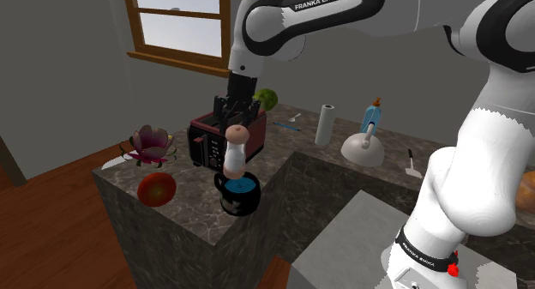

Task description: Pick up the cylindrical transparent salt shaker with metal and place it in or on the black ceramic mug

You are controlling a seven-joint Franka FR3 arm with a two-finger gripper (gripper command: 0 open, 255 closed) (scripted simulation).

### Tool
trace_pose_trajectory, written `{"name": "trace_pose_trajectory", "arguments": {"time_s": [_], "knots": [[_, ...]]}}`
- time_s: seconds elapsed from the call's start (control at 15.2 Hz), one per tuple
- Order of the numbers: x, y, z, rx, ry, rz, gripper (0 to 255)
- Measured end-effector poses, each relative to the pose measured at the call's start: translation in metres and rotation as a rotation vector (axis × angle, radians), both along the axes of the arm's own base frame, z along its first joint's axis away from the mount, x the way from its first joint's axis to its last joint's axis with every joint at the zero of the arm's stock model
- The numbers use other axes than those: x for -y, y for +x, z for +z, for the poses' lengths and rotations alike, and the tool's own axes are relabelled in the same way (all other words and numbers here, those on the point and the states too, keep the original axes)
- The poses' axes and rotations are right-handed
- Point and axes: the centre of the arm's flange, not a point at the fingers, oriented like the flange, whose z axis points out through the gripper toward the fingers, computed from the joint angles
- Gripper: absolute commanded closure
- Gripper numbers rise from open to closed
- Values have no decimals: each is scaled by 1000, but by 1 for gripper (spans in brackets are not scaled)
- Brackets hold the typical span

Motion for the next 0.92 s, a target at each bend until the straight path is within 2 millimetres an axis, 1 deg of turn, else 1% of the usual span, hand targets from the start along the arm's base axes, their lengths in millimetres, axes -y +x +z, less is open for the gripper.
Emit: {"name": "trace_pose_trajectory", "arguments": {"time_s": [0.26, 0.33, 0.73, 0.79, 0.92], "knots": [[0, 0, 0, 2, 1, 0, 255], [0, 0, 0, 3, 2, 0, 0], [1, 0, -2, -1, -1, 0, 0], [2, 0, 4, 0, 0, 0, 0], [7, 0, 23, 1, 0, 0, 0]]}}
